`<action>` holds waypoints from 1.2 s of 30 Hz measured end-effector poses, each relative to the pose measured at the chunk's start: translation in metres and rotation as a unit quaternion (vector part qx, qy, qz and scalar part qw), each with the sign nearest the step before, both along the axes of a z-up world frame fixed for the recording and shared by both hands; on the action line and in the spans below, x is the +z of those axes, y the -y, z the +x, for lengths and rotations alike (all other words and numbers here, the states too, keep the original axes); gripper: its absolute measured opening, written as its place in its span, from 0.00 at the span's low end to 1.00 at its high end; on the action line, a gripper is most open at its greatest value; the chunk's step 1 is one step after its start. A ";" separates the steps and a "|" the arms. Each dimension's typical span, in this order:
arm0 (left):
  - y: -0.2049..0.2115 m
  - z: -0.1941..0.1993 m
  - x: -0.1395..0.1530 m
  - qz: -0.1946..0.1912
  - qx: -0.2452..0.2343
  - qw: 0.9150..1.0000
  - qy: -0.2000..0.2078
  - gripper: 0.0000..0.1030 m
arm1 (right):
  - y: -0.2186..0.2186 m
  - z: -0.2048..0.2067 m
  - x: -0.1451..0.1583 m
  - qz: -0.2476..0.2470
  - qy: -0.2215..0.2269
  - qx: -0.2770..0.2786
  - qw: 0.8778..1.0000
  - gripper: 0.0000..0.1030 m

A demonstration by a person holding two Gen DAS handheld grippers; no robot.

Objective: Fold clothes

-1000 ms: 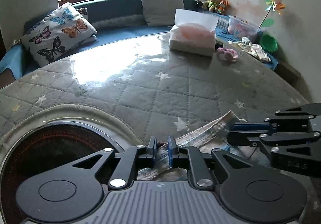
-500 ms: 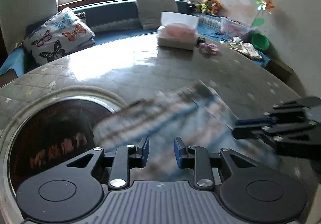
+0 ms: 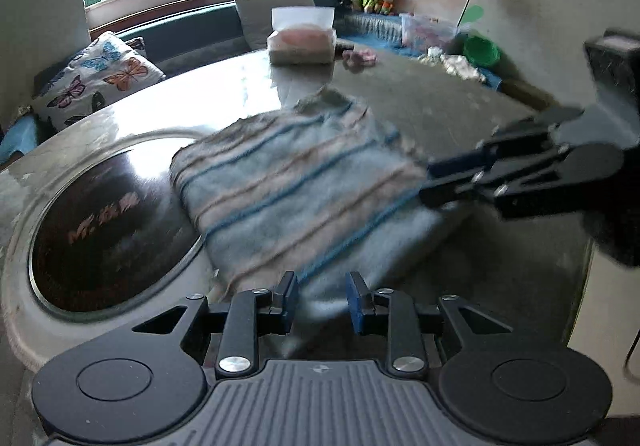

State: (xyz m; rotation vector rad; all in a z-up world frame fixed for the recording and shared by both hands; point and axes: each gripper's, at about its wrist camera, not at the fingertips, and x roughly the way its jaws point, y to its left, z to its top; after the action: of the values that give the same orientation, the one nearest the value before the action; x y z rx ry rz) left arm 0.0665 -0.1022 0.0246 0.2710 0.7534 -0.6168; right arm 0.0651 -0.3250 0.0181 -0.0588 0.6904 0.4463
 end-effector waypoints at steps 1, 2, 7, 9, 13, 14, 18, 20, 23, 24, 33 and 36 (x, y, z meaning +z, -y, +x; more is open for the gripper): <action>-0.001 0.000 0.001 -0.003 0.001 1.000 0.001 0.29 | -0.002 -0.004 0.000 -0.012 0.008 0.003 1.000 0.26; -0.002 -0.001 0.003 -0.006 0.003 1.000 0.002 0.29 | -0.004 -0.007 0.001 -0.020 0.015 0.006 1.000 0.26; 0.004 -0.001 0.012 -0.029 -0.003 0.999 0.016 0.29 | -0.014 -0.020 0.010 -0.035 0.037 0.019 0.999 0.27; 0.008 0.001 0.008 -0.021 -0.003 1.000 0.011 0.29 | -0.015 -0.018 0.004 -0.038 0.025 0.014 0.999 0.27; 0.007 0.005 0.004 -0.016 -0.001 1.000 -0.001 0.29 | -0.006 -0.019 0.001 -0.023 0.005 0.010 1.000 0.26; 0.006 0.005 0.006 -0.020 0.002 1.000 -0.001 0.29 | -0.003 -0.018 0.004 -0.014 0.004 0.007 1.000 0.27; 0.000 0.016 0.011 -0.033 0.031 0.999 -0.004 0.30 | 0.009 -0.002 0.014 0.025 0.003 -0.031 0.999 0.27; -0.004 0.024 0.013 -0.038 0.052 0.998 -0.008 0.30 | 0.012 0.009 0.014 0.035 0.007 -0.048 0.998 0.27; -0.009 0.035 0.014 -0.042 0.079 0.996 -0.011 0.30 | 0.010 0.028 0.013 0.055 0.008 -0.062 0.997 0.27; -0.010 0.038 0.013 -0.043 0.085 0.995 -0.012 0.30 | 0.009 0.034 0.013 0.061 0.008 -0.065 0.996 0.27; -0.020 0.056 0.006 -0.042 0.120 0.991 -0.030 0.31 | 0.009 0.056 -0.004 0.064 -0.004 -0.092 0.994 0.26; -0.023 0.064 0.004 -0.047 0.140 0.988 -0.038 0.32 | 0.013 0.059 -0.006 0.060 -0.004 -0.114 0.992 0.27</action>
State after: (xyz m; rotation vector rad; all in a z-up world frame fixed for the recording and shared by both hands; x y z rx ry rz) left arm 0.1304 -0.0792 0.0282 0.0519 0.8165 -0.3961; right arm 0.1237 -0.3380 0.0121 0.1353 0.6681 0.2671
